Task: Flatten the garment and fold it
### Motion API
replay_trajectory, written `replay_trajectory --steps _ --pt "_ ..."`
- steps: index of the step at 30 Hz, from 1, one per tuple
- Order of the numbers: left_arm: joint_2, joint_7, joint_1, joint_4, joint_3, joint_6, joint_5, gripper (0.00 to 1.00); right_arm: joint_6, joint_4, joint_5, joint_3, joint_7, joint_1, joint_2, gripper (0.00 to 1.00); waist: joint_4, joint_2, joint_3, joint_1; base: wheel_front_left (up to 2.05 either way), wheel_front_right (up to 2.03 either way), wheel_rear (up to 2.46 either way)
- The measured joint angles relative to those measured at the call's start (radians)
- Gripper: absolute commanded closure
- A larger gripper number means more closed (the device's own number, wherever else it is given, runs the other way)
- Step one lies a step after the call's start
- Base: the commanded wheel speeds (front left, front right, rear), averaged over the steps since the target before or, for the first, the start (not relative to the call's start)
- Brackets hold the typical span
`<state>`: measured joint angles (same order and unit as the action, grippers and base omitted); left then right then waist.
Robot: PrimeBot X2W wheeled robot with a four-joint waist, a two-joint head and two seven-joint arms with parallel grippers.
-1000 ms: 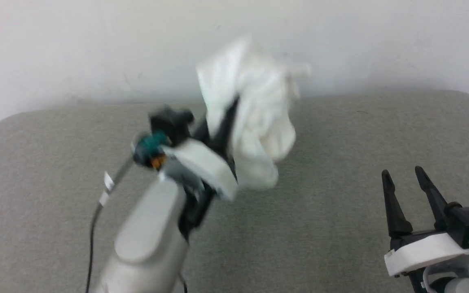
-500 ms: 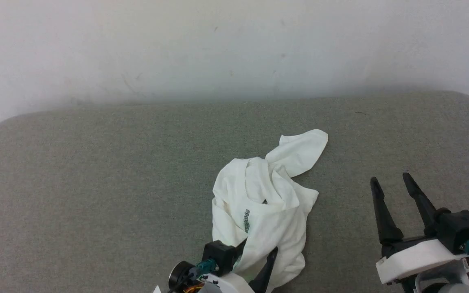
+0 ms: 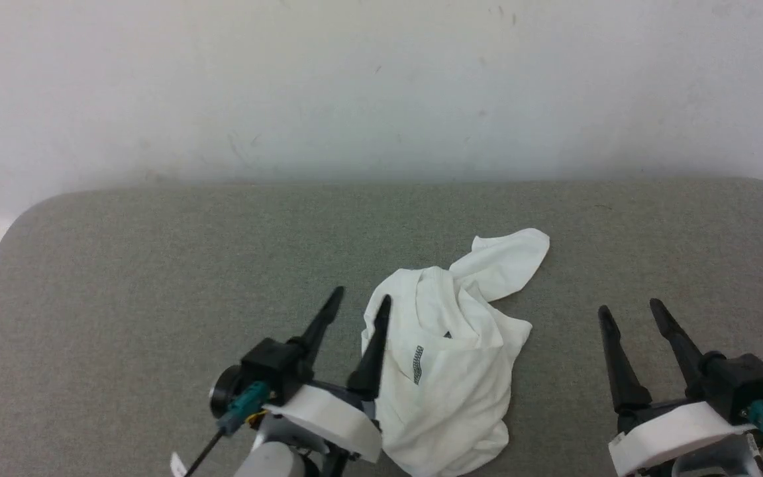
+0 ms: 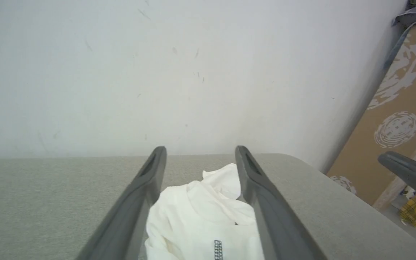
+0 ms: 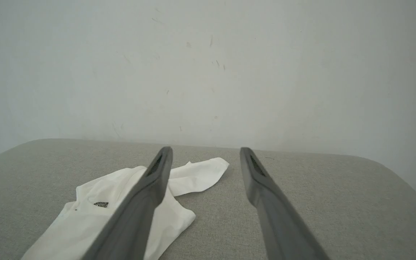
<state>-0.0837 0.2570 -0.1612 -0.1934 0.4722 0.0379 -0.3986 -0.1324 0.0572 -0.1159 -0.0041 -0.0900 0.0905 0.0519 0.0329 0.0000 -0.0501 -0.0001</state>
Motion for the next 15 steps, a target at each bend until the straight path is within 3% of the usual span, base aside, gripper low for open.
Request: replay_trajectory --steps 8,15 --pt "-0.069 0.0 0.105 0.068 -0.2 0.07 0.057 0.0 0.0 -0.001 0.0 0.005 0.013 0.017 0.0 0.0 0.009 -0.0001 -0.016 0.0 0.0 0.0 0.0" --pt "-0.103 0.0 0.186 0.083 -0.298 0.076 0.078 0.0 0.001 -0.012 0.001 0.03 0.078 0.021 0.001 0.0 0.03 -0.0001 -0.019 0.0 0.0 0.0 0.0"
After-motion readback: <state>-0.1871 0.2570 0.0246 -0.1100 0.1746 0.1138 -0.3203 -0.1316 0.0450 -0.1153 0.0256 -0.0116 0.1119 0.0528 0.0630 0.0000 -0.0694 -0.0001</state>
